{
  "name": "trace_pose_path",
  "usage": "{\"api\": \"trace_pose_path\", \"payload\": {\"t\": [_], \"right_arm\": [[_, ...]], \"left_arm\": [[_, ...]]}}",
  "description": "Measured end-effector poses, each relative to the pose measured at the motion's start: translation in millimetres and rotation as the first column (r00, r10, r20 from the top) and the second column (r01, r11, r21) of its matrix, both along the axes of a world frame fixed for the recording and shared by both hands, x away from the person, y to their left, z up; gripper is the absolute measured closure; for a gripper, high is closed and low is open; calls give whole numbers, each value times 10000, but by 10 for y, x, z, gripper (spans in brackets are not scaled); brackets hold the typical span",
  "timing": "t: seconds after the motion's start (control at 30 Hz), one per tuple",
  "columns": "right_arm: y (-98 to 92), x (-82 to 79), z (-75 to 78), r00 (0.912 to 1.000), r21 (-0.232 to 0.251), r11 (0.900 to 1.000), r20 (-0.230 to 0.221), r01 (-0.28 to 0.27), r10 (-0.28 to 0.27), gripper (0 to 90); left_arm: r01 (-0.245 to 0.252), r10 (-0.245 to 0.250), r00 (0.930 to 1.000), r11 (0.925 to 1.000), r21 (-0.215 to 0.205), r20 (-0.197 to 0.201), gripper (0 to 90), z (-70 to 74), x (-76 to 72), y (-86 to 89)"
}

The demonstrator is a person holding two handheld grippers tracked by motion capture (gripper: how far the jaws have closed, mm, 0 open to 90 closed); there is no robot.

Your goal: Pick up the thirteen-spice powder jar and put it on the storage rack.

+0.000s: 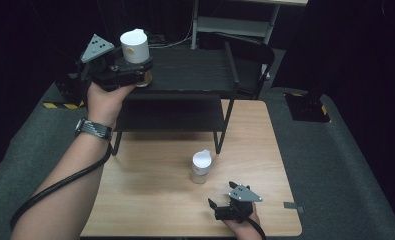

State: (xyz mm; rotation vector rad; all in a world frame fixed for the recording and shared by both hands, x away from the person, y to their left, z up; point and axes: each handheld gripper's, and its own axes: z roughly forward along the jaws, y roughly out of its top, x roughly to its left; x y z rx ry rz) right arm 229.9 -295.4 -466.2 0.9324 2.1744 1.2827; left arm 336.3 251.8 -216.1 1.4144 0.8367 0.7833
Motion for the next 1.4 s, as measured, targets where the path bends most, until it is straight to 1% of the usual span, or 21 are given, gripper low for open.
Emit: {"api": "trace_pose_path", "payload": {"t": [0.07,0.17,0.2,0.23,0.27,0.37,0.4,0.57,0.6,0.67,0.77,0.87,0.9,0.93,0.97,1.13,1.17,1.2,1.27,1.33,1.4], "right_arm": [[-1,-1,2,10000,-3,10000,-9,4,-4,7],[3,-2,0,10000,-3,10000,1,25,-25,7],[5,-3,1,10000,-14,10000,2,32,-32,7],[5,-3,1,10000,-14,10000,2,32,-32,7],[12,-3,4,10000,-46,10000,-7,45,-45,7],[11,0,4,10000,-40,10000,-16,40,-40,8],[10,1,4,10000,-39,10000,-18,37,-37,8],[11,5,6,10000,-55,10000,-19,25,-25,8],[11,5,8,10000,-53,10000,-42,25,-25,8],[12,5,9,10000,-50,10000,-56,30,-31,9],[14,8,10,10000,-72,10000,-53,12,-13,9],[15,7,11,10000,-74,10000,-53,16,-16,9],[15,7,11,10000,-83,10000,-45,10,-10,9],[15,8,11,10000,-93,10000,-42,-1,0,9],[15,8,11,10000,-93,10000,-42,-1,0,9],[16,5,10,10000,-117,9999,-5,-19,19,3],[14,4,9,10000,-85,10000,-19,9,-9,1],[8,5,6,10000,-21,10000,-41,57,-57,0],[6,5,6,9999,6,10000,-61,89,-89,0],[7,6,8,9999,17,9999,-88,129,-129,0],[18,1,8,9998,-23,9998,-71,172,-172,0]], "left_arm": [[-11,9,10000,9999,-152,-72,41,-3,-45,23],[19,-21,9998,9999,-99,-194,4,11,-50,42],[22,-22,9995,10000,-6,-319,4,24,-67,63],[22,-22,9995,10000,-6,-319,4,24,-67,63],[-104,106,9997,9999,82,-240,4,12,-107,63],[-102,104,9998,9999,120,-194,4,-3,-141,82],[-101,103,9999,9998,162,-108,4,-29,-178,93],[-156,159,9998,9994,297,-81,4,-77,-242,108],[-198,201,9998,9991,374,-75,3,-99,-275,117],[-251,252,9997,9989,394,-37,3,-130,-312,127],[-194,196,9998,9990,403,-49,4,-175,-351,154],[-193,196,9998,9985,510,-42,3,-204,-385,162],[-197,202,9998,9984,535,-88,3,-207,-398,163],[-234,242,9996,9982,552,-129,3,-232,-446,168],[-234,242,9996,9982,552,-129,3,-232,-446,168],[-117,122,9999,9980,614,-82,3,-300,-543,183],[-94,97,9999,9979,644,-54,4,-308,-557,184],[-54,53,10000,9973,735,11,3,-326,-604,180],[-43,41,10000,9972,741,29,4,-336,-628,179],[71,-75,10000,9972,741,50,3,-369,-685,190],[54,-59,10000,9962,869,58,3,-390,-725,188]]}}
